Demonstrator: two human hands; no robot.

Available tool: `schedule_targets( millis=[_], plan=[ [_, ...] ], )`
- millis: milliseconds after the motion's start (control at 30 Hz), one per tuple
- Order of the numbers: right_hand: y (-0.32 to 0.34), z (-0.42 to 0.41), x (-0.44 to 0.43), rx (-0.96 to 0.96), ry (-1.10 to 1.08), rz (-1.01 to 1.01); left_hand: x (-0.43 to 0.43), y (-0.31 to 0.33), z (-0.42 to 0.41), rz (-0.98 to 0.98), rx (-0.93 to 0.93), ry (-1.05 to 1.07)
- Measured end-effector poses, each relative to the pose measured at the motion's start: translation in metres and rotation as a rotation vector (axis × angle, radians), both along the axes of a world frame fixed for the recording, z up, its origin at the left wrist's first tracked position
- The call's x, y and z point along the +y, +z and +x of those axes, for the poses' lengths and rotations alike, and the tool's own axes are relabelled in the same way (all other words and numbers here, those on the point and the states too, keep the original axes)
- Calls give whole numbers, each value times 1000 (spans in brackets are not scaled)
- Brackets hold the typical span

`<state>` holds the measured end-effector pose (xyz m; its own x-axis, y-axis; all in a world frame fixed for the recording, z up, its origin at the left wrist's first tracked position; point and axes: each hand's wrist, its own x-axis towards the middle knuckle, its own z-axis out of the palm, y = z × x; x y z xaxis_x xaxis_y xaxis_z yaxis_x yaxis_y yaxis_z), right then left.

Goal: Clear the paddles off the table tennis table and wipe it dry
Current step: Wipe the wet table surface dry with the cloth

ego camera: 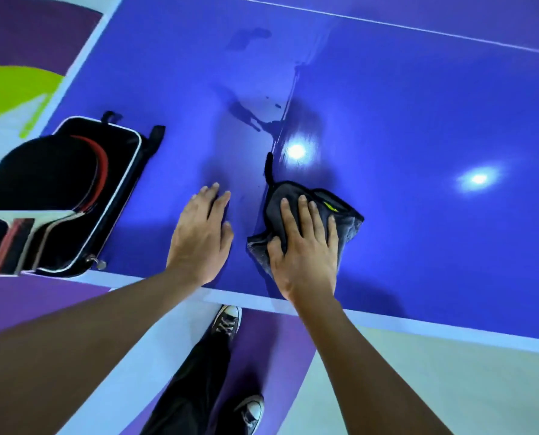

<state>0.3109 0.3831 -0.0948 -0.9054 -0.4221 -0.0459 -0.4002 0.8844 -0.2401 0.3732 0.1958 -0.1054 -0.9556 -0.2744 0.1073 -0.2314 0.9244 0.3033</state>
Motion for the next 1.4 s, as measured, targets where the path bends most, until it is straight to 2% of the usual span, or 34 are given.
schedule_targets(
  millis=[167,333,500,800,933,1100,1233,1400],
  plan=[
    [-3,61,14,9,8,-13,16,4,33,16,-24,39],
    [0,69,5,14,0,-15,5,10,30,42,-17,19],
    [-1,33,-5,23,311,-51,-27,17,-4,28,27,-7],
    [-4,-113,-62,56,329,22,-120,14,-133,-84,15,-21],
    [-5,-200,-95,65,227,45,-170,10,-196,-123,3,-37],
    [-6,-312,-139,74,124,59,-223,2,-266,-77,12,79],
    [-3,-395,-169,89,41,69,-222,0,-275,-53,2,94],
    [-3,-475,-197,62,57,107,-225,0,-277,15,-55,102]
  ],
)
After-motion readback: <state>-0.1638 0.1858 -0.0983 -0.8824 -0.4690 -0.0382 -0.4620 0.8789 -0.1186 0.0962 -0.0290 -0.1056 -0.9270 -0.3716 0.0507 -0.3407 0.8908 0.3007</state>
